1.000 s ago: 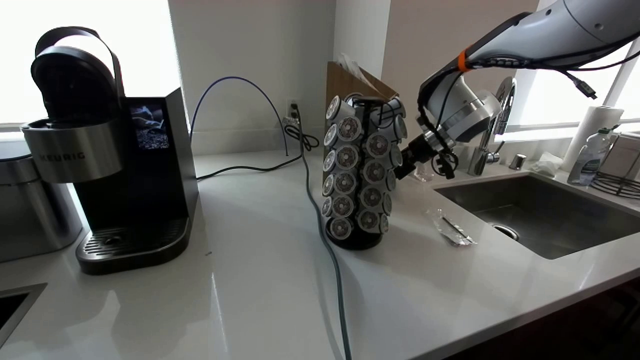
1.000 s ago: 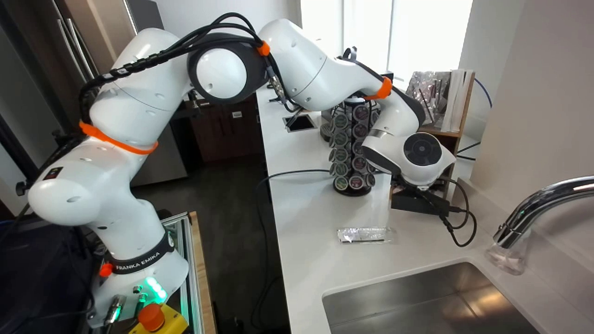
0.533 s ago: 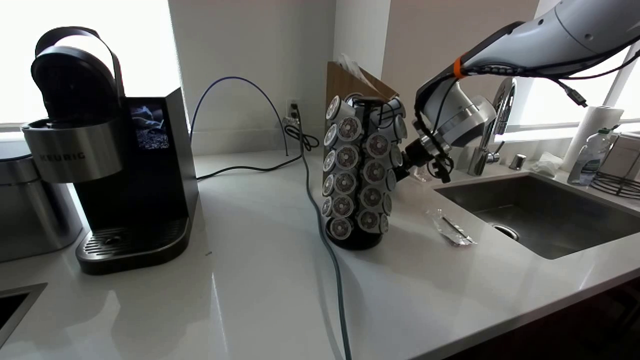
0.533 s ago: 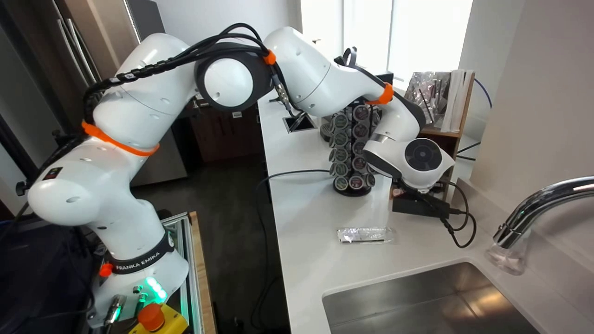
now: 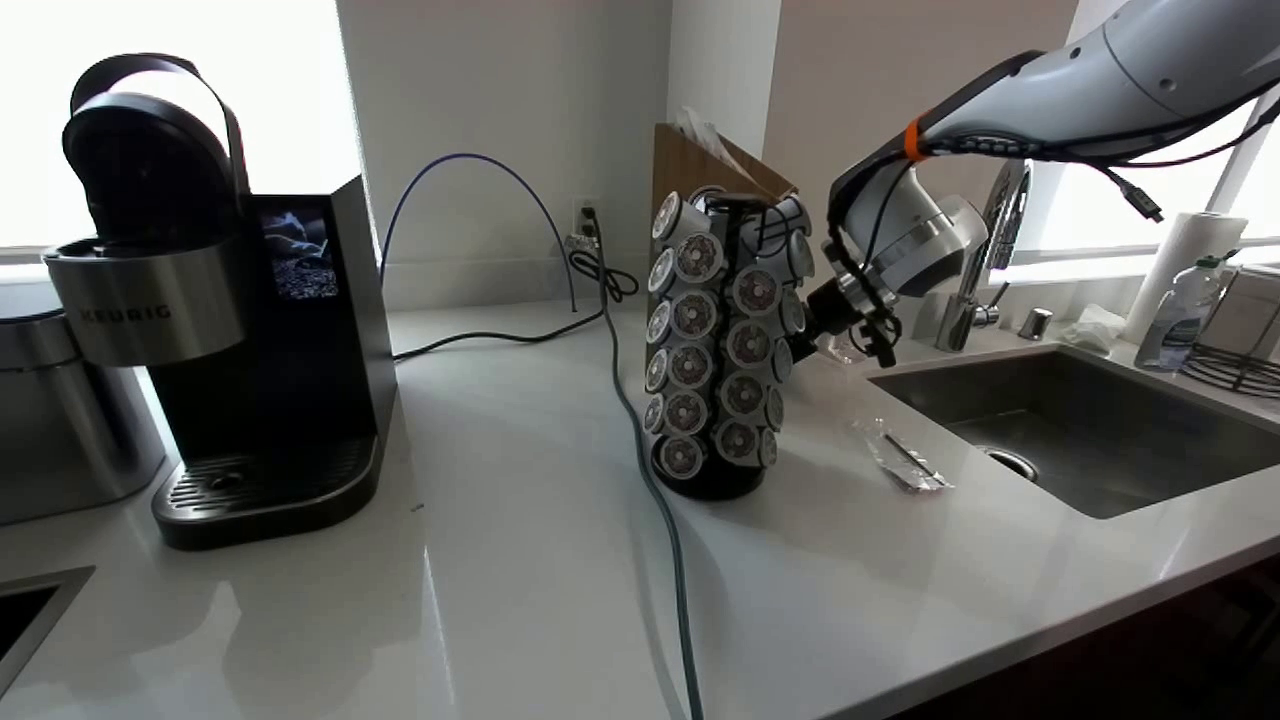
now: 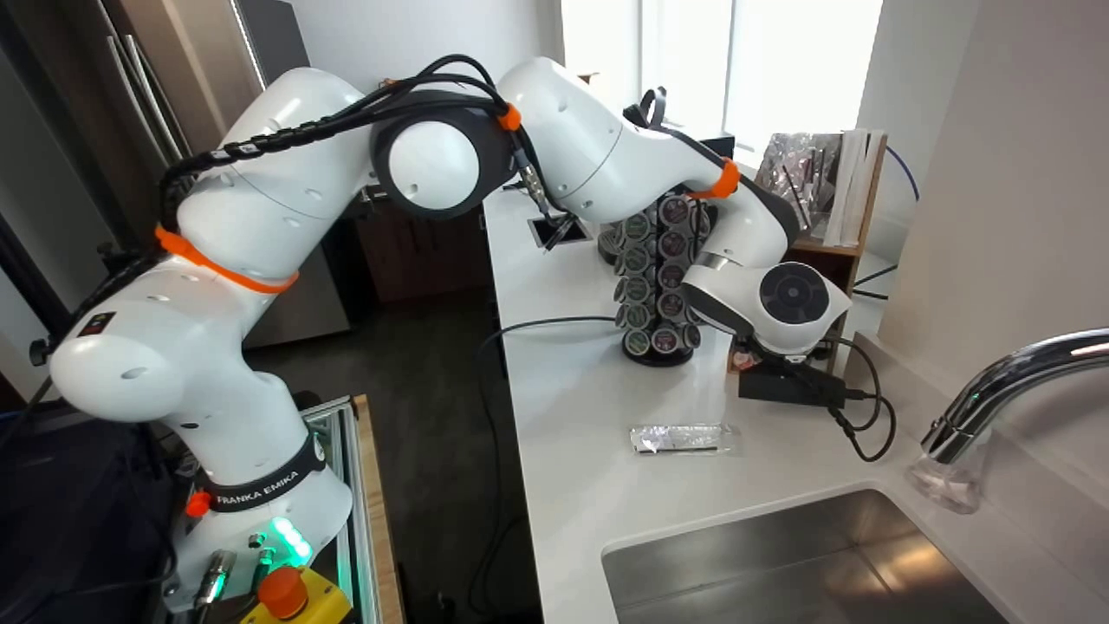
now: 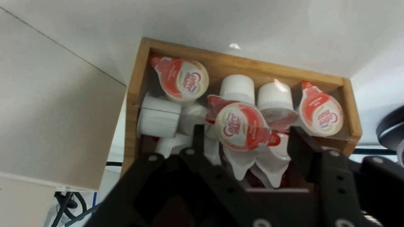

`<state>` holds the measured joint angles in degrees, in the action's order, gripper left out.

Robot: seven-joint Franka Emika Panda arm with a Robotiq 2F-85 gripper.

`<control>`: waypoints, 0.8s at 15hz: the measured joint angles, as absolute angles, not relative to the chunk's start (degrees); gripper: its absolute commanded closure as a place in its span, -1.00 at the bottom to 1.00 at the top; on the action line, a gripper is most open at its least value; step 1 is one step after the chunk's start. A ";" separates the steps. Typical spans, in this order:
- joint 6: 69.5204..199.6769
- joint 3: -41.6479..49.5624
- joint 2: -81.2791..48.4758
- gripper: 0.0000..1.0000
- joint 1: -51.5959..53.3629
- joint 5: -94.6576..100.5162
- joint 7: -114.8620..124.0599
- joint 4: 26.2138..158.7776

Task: Pick up one object from the stand and put it on the counter

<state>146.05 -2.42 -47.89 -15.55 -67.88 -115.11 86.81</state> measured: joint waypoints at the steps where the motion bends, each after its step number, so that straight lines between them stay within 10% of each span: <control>1: 146.05 -2.71 -47.96 -0.22 -15.78 -68.06 -115.60 86.74; 12: 146.05 -3.63 -48.10 0.22 -17.36 -69.81 -118.17 85.97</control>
